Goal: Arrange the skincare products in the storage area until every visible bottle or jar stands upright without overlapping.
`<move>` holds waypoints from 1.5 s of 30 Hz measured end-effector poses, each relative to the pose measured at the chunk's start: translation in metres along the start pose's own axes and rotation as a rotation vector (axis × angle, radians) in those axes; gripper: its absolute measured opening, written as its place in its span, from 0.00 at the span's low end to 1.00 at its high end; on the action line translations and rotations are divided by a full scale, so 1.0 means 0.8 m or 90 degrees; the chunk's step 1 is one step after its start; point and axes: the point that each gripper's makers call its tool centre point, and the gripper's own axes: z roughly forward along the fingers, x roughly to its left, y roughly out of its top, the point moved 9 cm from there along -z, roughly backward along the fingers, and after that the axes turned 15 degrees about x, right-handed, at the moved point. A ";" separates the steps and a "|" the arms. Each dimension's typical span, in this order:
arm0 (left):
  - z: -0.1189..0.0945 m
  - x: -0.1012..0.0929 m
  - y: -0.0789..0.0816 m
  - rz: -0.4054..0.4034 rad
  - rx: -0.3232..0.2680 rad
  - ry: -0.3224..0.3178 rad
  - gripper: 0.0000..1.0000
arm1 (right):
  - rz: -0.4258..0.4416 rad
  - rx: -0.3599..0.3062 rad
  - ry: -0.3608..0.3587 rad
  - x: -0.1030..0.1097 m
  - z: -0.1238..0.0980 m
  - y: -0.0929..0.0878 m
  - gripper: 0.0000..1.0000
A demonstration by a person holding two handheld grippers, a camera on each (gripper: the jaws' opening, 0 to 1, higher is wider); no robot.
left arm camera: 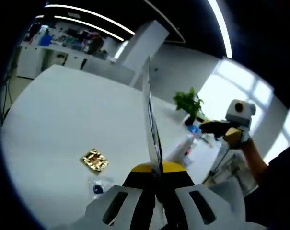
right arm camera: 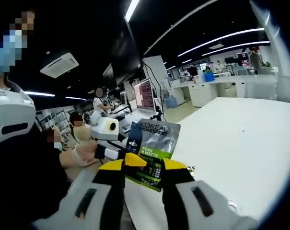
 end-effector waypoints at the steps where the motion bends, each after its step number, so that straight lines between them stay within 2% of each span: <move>1: 0.000 0.000 -0.001 -0.001 0.002 0.000 0.00 | 0.004 0.001 0.002 0.002 0.001 -0.003 0.29; 7: 0.001 0.000 -0.017 -0.007 0.039 -0.006 0.00 | 0.046 0.007 -0.003 0.013 0.013 -0.031 0.29; 12: 0.004 -0.004 -0.025 -0.012 0.051 -0.016 0.00 | 0.110 0.010 0.006 0.023 0.025 -0.070 0.27; 17: 0.007 -0.007 -0.033 -0.018 0.067 -0.029 0.00 | 0.148 0.014 -0.003 0.026 0.030 -0.097 0.28; 20: 0.010 -0.010 -0.038 -0.022 0.079 -0.044 0.00 | 0.199 0.008 -0.026 0.021 0.032 -0.114 0.29; 24: 0.014 -0.017 -0.042 -0.024 0.094 -0.064 0.00 | 0.222 0.019 -0.010 0.024 0.043 -0.132 0.29; 28: 0.017 -0.026 -0.044 -0.029 0.103 -0.099 0.00 | 0.247 0.011 0.008 0.027 0.048 -0.139 0.31; 30: 0.019 -0.031 -0.048 -0.028 0.127 -0.128 0.00 | 0.266 -0.008 0.017 0.028 0.049 -0.139 0.30; 33: 0.023 -0.039 -0.049 -0.016 0.137 -0.132 0.00 | 0.294 -0.037 0.042 0.029 0.047 -0.139 0.26; 38: 0.028 -0.052 -0.047 -0.031 0.126 -0.173 0.00 | 0.322 -0.052 0.070 0.030 0.047 -0.143 0.26; 40: 0.029 -0.057 -0.046 -0.034 0.122 -0.190 0.00 | 0.328 -0.050 0.075 0.032 0.046 -0.143 0.22; 45: 0.030 -0.059 -0.047 -0.038 0.126 -0.185 0.00 | 0.332 -0.051 0.080 0.033 0.044 -0.142 0.16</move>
